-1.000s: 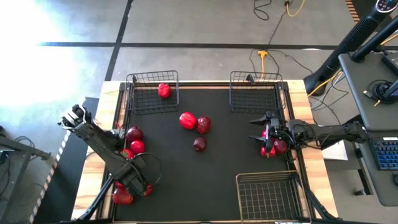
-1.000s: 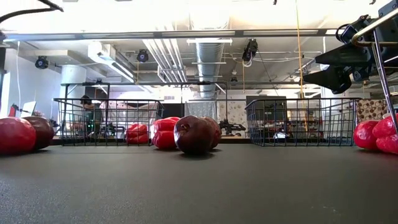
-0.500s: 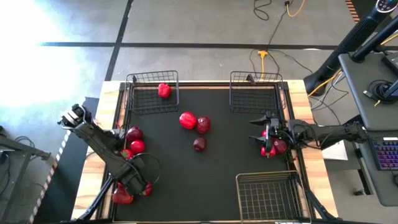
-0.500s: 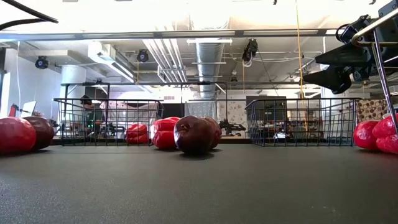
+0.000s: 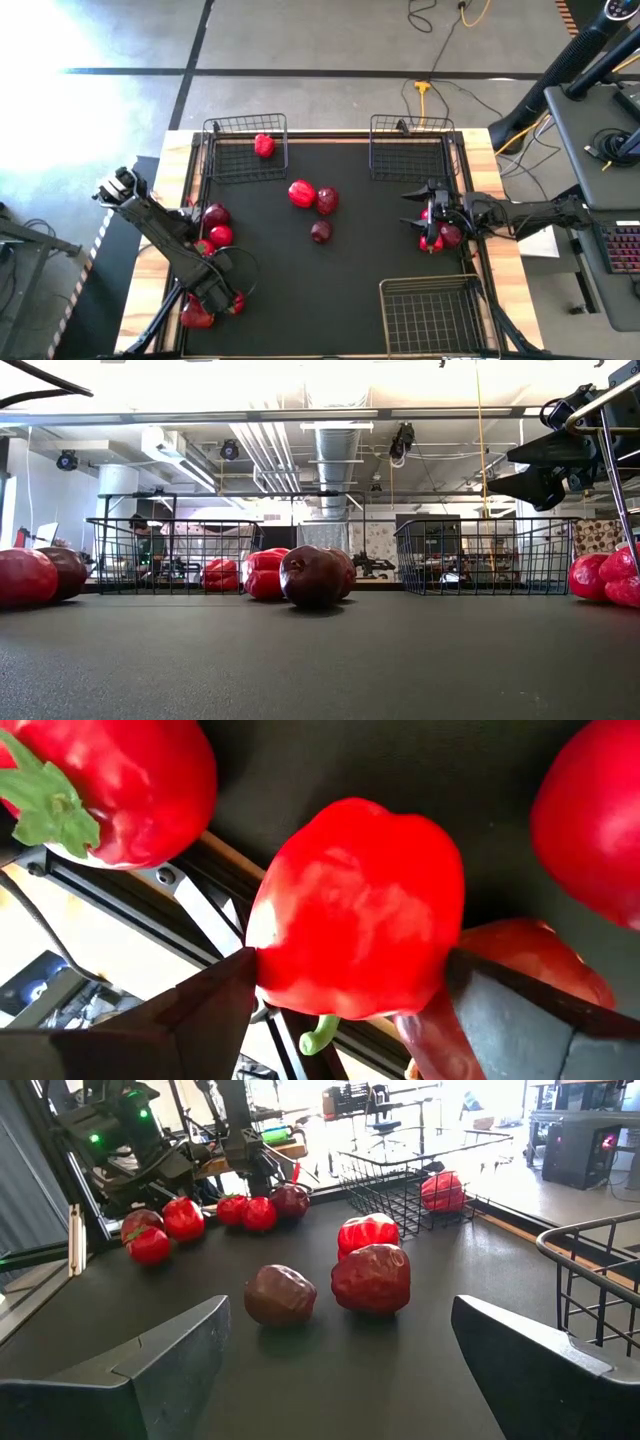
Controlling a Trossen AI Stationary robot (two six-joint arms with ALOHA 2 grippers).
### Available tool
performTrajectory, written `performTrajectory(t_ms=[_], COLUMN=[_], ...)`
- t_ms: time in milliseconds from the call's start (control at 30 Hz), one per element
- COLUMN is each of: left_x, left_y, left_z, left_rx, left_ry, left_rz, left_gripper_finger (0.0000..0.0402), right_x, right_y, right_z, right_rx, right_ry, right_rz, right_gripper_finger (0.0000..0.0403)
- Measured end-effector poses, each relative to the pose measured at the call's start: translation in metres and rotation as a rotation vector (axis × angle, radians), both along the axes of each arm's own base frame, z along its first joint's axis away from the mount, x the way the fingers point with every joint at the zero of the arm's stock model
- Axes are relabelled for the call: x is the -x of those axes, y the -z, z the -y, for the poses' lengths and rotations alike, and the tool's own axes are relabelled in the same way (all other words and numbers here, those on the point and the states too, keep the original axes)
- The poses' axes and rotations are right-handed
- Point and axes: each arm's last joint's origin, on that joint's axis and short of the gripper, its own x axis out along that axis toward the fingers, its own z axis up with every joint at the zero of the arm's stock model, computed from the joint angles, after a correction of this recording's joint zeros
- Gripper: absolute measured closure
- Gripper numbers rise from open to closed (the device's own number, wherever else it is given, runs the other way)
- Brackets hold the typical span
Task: Sort produce into baskets
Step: Put the bell pepper into the left black wire basket
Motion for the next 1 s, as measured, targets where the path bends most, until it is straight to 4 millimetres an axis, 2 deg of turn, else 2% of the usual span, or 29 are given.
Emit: performTrajectory(t_ms=[333,667,1000], left_x=[0.0001,-0.0001,0.0041], left_y=[0.0003,0.0028,0.0089], left_z=[-0.0003,-0.003,-0.0044], left_rx=[-0.008,-0.07,-0.061], left_ry=[0.001,0.015,0.012], left_rz=[0.003,0.039,0.012], left_gripper_finger=[0.0099,0.0051,0.0056], right_x=[0.0,0.0,0.0], right_y=[-0.0001,-0.0001,-0.0001], right_z=[0.0,0.0,0.0], right_rx=[0.0,0.0,0.0], right_ry=[0.0,0.0,0.0], right_rz=[0.0,0.0,0.001], right_gripper_finger=[0.003,0.003,0.003])
